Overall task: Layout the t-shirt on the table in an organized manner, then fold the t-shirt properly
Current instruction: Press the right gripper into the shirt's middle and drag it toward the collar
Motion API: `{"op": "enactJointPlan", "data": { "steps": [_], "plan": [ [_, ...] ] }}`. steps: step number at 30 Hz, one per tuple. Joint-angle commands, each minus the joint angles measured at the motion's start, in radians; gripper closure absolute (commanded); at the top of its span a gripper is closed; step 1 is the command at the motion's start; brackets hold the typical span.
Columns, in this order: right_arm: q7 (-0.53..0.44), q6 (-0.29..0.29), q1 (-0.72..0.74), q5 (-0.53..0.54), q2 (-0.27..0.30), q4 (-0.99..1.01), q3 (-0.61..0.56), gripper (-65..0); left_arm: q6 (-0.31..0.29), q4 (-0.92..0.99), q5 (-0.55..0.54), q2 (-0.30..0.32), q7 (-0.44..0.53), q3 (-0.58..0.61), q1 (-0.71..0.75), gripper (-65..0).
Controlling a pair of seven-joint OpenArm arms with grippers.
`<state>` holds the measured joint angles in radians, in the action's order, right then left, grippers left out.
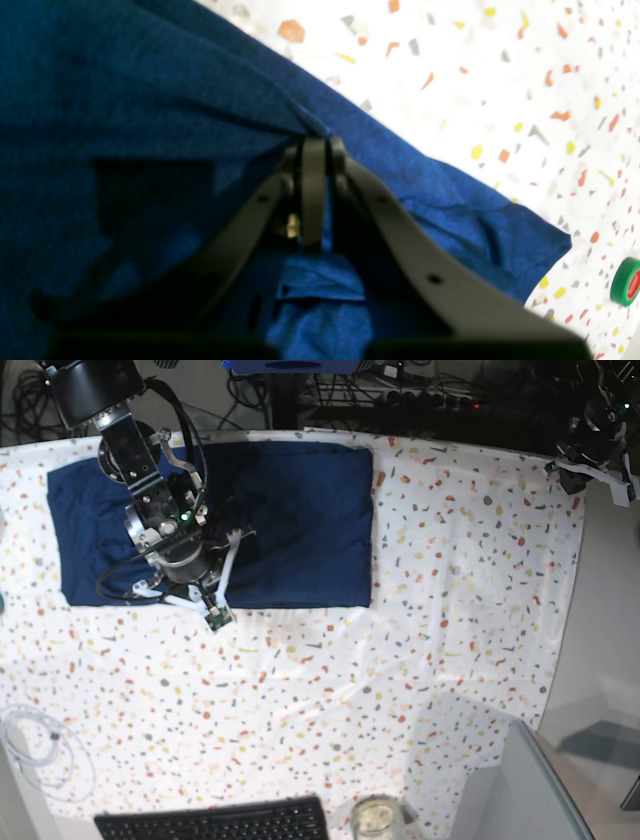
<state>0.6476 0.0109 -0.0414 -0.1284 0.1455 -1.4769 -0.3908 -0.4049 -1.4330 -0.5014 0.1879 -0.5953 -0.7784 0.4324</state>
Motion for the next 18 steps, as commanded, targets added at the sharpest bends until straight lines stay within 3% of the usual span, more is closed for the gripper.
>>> {"op": "enactJointPlan", "data": {
  "steps": [1, 4, 6, 13, 18],
  "plan": [
    [-0.019, 0.005, 0.016, -0.004, -0.002, -0.014, 0.002, -9.0, -0.007, -0.013, -0.007, 0.012, 0.016, -0.006, 0.003, 0.0],
    [-0.008, 0.005, 0.015, -0.004, -0.002, -0.017, 0.003, -28.8, -0.007, -0.013, -0.007, 0.011, 0.016, -0.006, 0.003, 0.0],
    [0.027, 0.005, 0.008, -0.004, -0.001, -0.043, 0.005, -37.7, -0.007, -0.013, -0.007, 0.011, 0.016, -0.006, 0.006, 0.0],
    [0.001, 0.002, -0.246, 0.002, -0.002, -0.345, 0.088, -36.5, -0.007, -0.013, -0.007, 0.011, 0.016, -0.008, 0.007, 0.0],
    [-0.027, 0.002, -0.341, 0.028, -0.022, -0.31, 0.091, -36.5, -0.007, -0.013, -0.007, 0.011, 0.016, -0.006, 0.003, 0.0]
  ]
}}
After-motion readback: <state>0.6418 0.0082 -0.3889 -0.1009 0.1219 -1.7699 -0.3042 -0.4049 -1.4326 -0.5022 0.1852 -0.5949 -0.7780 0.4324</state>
